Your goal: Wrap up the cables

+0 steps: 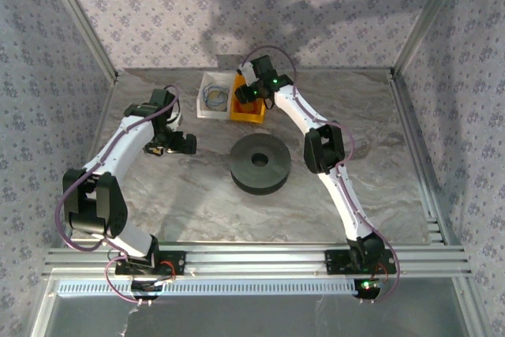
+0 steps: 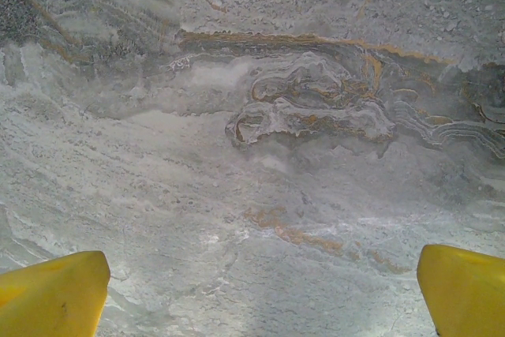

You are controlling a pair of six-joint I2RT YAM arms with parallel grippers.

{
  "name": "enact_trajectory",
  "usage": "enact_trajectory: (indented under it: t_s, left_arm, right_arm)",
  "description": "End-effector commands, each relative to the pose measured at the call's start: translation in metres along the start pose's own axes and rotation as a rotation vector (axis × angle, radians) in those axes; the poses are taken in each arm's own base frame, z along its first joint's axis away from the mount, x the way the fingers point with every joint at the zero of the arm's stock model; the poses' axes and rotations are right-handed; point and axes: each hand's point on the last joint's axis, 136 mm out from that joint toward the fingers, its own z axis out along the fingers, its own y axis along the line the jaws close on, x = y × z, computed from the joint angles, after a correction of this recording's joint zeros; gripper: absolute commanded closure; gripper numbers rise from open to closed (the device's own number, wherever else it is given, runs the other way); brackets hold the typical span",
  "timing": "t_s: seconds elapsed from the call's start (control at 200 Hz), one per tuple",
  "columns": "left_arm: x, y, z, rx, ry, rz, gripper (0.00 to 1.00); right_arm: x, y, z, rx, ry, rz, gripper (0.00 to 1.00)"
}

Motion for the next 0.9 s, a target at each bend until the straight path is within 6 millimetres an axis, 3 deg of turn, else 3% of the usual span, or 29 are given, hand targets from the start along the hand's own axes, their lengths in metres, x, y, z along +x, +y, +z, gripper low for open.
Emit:
enact_trajectory:
  t_s: [0.0, 0.305, 0.605, 0.854, 0.894]
  left_arm:
    - [0.006, -0.002, 0.001, 0.010, 0.027, 0.023, 0.00]
    - [0.006, -0.003, 0.003, 0.011, 0.034, 0.029, 0.00]
    - [0.008, -0.002, 0.003, 0.006, 0.036, 0.033, 0.00]
    - [0.011, 0.000, 0.002, -0.002, 0.036, 0.034, 0.00]
    - [0.011, 0.000, 0.001, -0.003, 0.035, 0.034, 0.00]
  right_arm:
    - [0.006, -0.006, 0.003, 0.020, 0.020, -0.035, 0.53]
    - [0.000, -0.001, -0.001, -0.014, 0.007, -0.094, 0.61]
    - [0.015, 0.001, 0.007, -0.002, 0.053, -0.132, 0.62]
    - [0.015, -0.003, 0.010, 0.048, 0.053, -0.132, 0.75]
    - [0.006, -0.003, 0.009, 0.057, 0.019, -0.140, 0.78]
